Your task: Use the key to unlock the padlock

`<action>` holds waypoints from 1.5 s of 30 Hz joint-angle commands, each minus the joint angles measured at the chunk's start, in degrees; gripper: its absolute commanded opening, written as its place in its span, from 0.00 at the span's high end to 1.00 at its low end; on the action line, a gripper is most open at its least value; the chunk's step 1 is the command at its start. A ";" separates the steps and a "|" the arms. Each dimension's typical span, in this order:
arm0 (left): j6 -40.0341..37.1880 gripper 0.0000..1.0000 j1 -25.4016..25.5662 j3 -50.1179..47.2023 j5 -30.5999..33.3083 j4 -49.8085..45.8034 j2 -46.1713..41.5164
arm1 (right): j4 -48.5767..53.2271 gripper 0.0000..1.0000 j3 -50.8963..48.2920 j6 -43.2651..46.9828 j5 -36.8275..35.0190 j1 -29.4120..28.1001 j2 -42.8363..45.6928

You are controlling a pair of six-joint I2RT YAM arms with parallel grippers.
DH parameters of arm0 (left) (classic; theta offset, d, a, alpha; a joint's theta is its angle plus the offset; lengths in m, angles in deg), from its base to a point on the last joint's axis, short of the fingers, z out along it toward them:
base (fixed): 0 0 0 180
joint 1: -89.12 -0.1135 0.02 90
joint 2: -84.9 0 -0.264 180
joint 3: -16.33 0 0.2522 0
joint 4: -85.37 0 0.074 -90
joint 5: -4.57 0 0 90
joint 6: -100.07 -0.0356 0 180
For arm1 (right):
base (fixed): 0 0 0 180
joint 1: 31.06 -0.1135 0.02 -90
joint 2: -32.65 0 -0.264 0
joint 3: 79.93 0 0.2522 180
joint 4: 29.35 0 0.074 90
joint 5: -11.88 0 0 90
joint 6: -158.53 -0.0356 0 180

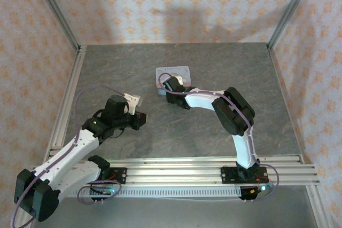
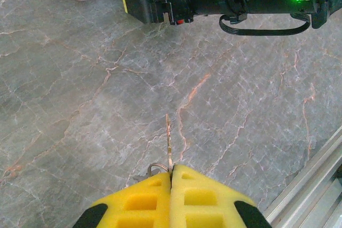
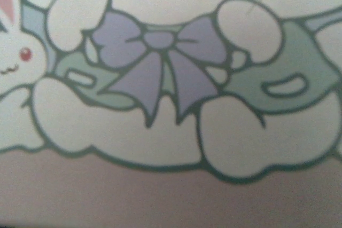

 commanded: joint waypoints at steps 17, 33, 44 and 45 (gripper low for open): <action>0.50 1.00 -0.48 -1.10 -1.35 2.70 -0.64 | -0.16 0.86 1.72 0.71 -0.88 0.21 -0.07; 2.28 1.00 -0.21 -2.51 -5.52 7.88 -1.44 | 1.19 0.96 -4.05 -4.32 7.71 0.12 7.87; 1.25 1.00 3.57 -4.08 -4.67 6.18 1.11 | 4.00 0.98 -9.68 -6.19 11.72 -2.71 13.76; 1.41 1.00 3.98 -4.76 -4.65 7.22 1.22 | 4.58 0.98 -9.95 -6.70 12.00 -3.06 14.26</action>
